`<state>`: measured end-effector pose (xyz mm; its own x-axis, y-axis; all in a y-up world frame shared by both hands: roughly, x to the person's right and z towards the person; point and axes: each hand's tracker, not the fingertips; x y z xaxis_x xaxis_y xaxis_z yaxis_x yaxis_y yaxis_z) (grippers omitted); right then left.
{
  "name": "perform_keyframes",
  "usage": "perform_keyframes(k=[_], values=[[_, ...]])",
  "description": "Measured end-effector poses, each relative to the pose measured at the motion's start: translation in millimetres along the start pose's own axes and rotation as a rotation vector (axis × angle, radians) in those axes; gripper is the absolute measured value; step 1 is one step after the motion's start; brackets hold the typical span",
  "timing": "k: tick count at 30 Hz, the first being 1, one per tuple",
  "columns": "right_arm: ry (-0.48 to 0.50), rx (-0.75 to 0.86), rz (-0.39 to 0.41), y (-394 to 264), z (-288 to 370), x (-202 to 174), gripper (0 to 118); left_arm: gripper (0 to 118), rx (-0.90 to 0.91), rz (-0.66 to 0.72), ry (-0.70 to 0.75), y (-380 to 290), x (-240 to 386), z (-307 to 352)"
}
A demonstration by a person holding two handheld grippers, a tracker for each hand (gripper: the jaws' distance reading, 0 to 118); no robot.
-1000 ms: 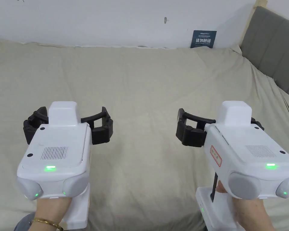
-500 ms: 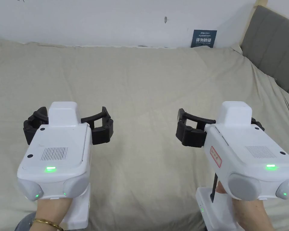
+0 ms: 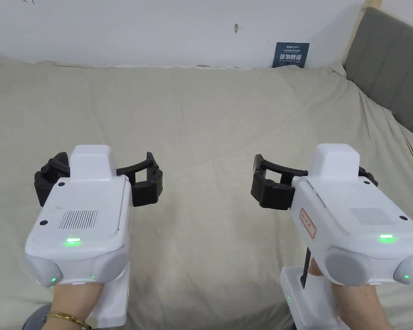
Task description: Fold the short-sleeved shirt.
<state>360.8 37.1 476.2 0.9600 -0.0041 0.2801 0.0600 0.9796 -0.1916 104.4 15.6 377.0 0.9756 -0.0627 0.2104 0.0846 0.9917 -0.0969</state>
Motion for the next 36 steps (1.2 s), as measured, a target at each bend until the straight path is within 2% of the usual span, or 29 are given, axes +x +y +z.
perform_keyframes(k=[10,11,13,16,18,20,23,26,32,34,36], values=[[-0.005,-0.015,-0.013,4,0,-1,118,118,-0.025,0.025,-0.008,1,-1,-1],[-0.007,-0.066,-0.044,8,-2,1,118,118,-0.037,0.037,-0.004,3,-1,-1],[-0.024,-0.277,-0.12,20,-8,8,118,118,-0.104,0.054,0.006,6,0,-2],[0.013,-0.432,-0.242,24,-11,15,118,118,-0.219,0.079,-0.018,0,5,3],[0.044,-0.545,-0.264,22,-8,17,118,118,-0.303,0.102,-0.042,-13,10,8],[0.109,-0.606,-0.296,15,-4,14,118,118,-0.375,0.114,-0.067,-31,16,12],[0.105,-0.588,-0.336,0,8,7,118,118,-0.445,0.093,-0.077,-53,24,21],[0.079,-0.624,-0.306,-11,12,2,118,118,-0.478,0.076,-0.088,-66,28,27],[0.014,-0.708,-0.148,-29,-3,-11,118,118,-0.511,0.045,-0.076,-79,28,25],[-0.009,-0.735,-0.167,-35,-13,-12,118,118,-0.517,0.041,-0.071,-82,28,22],[0.014,-0.756,-0.195,-39,-24,-11,118,118,-0.539,0.047,-0.073,-84,27,16]])
